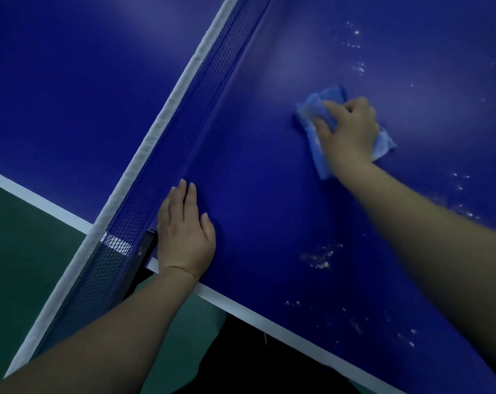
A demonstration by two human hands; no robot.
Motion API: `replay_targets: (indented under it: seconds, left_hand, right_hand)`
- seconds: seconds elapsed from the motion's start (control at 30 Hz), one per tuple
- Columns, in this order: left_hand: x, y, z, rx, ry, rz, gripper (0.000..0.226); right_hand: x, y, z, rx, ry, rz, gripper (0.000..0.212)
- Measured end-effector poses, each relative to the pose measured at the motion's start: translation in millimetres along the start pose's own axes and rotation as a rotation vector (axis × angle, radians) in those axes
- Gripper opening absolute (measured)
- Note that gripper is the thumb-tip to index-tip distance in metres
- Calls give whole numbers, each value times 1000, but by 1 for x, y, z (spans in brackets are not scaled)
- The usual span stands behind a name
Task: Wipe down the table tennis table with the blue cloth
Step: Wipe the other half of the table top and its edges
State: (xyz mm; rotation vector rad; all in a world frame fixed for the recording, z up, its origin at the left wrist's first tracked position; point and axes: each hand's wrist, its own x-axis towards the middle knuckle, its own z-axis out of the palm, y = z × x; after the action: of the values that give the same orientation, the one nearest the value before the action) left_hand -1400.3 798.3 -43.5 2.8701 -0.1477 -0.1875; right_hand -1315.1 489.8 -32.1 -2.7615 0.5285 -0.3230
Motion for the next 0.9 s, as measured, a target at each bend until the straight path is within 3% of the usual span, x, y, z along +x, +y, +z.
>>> replay_targets:
  seconds: [0.07, 0.2, 0.27, 0.33, 0.43, 0.5, 0.57, 0.63, 0.73, 0.83, 0.9]
  left_hand:
    - [1, 0, 0, -8, 0, 4, 60]
    - [1, -3, 1, -14, 9, 12, 58]
    - [0, -3, 0, -17, 11, 22, 57]
    - [0, -2, 0, -17, 6, 28, 56]
    - [1, -3, 1, -10, 9, 38, 57]
    - [2, -5, 2, -4, 12, 47, 58]
    - [3, -5, 2, -2, 17, 51, 58]
    - [3, -5, 1, -7, 28, 47, 57]
    - [3, -6, 1, -6, 43, 59, 56]
    - [3, -7, 2, -11, 65, 74, 56]
    - [3, -8, 2, -9, 77, 82, 56]
  right_hand:
    - [-34, 0, -8, 35, 8, -16, 31]
    - [-153, -25, -21, 218, -171, -444, 24]
    - [-168, -18, -31, 207, -257, -551, 25]
    - [-150, 2, -34, 174, -204, -493, 25]
    - [-110, 27, -35, 68, -19, -136, 26]
    - [-109, 15, -31, 40, 2, 29, 27]
    - [-138, -16, -26, 89, -22, -52, 26]
    - [-184, -42, -27, 183, -80, -279, 24]
    - [-237, -39, -41, 213, -234, -447, 31]
    - [-240, 5, -56, 130, -166, -408, 31]
    - [-227, 24, -59, 81, -35, -181, 30]
